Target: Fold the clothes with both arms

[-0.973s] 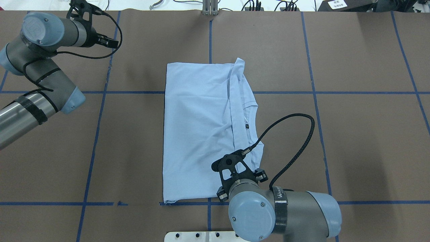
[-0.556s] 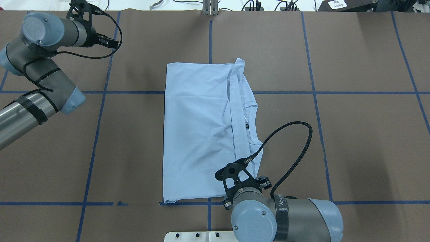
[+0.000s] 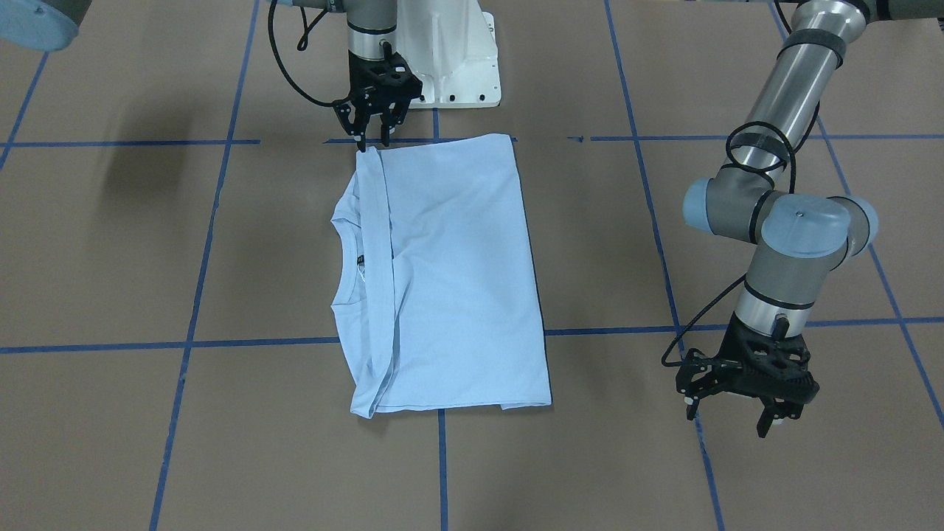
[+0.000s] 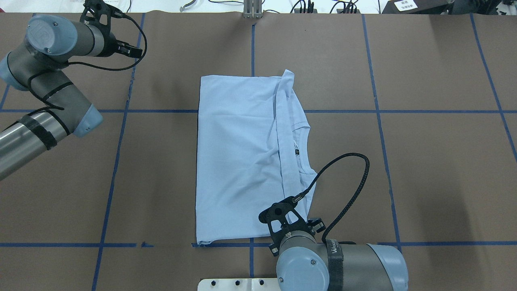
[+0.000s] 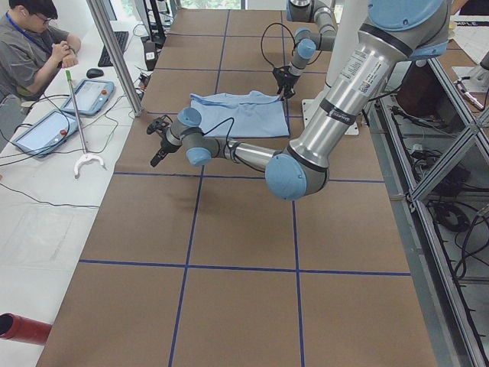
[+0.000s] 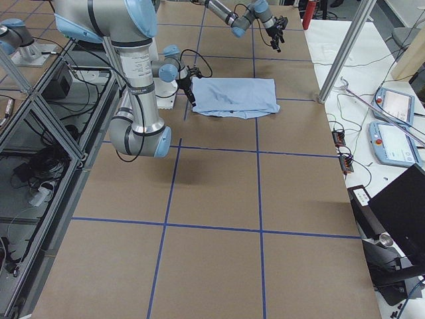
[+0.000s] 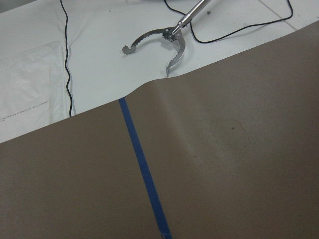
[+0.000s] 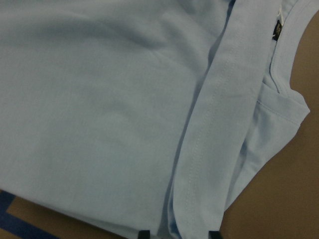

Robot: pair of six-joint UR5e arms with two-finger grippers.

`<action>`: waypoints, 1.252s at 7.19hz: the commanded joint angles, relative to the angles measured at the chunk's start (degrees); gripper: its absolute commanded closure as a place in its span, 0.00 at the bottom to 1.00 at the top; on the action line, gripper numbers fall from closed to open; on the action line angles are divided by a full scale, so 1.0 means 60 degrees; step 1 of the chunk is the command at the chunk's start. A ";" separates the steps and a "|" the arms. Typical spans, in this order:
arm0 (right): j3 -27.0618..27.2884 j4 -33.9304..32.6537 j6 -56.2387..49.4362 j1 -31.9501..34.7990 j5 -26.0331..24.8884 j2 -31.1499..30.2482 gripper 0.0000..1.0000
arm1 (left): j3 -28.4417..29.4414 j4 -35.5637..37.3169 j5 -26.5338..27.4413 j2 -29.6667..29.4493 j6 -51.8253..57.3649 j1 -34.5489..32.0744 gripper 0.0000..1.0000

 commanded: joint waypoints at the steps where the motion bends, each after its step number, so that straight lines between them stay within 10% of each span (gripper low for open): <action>1: -0.0082 -0.0001 -0.0024 0.0086 -0.0067 0.0013 0.80 | 0.0000 -0.0014 0.0000 0.0015 0.0000 0.0000 0.00; 3: -0.0097 0.0014 -0.0010 0.0218 -0.0111 -0.0001 1.00 | 0.0000 0.0001 0.0000 0.0000 0.0000 0.0000 0.00; 9: 0.0898 0.0029 0.1660 0.0454 -0.0024 -0.1144 1.00 | 0.0000 0.0000 0.0000 0.0015 0.0000 0.0015 0.00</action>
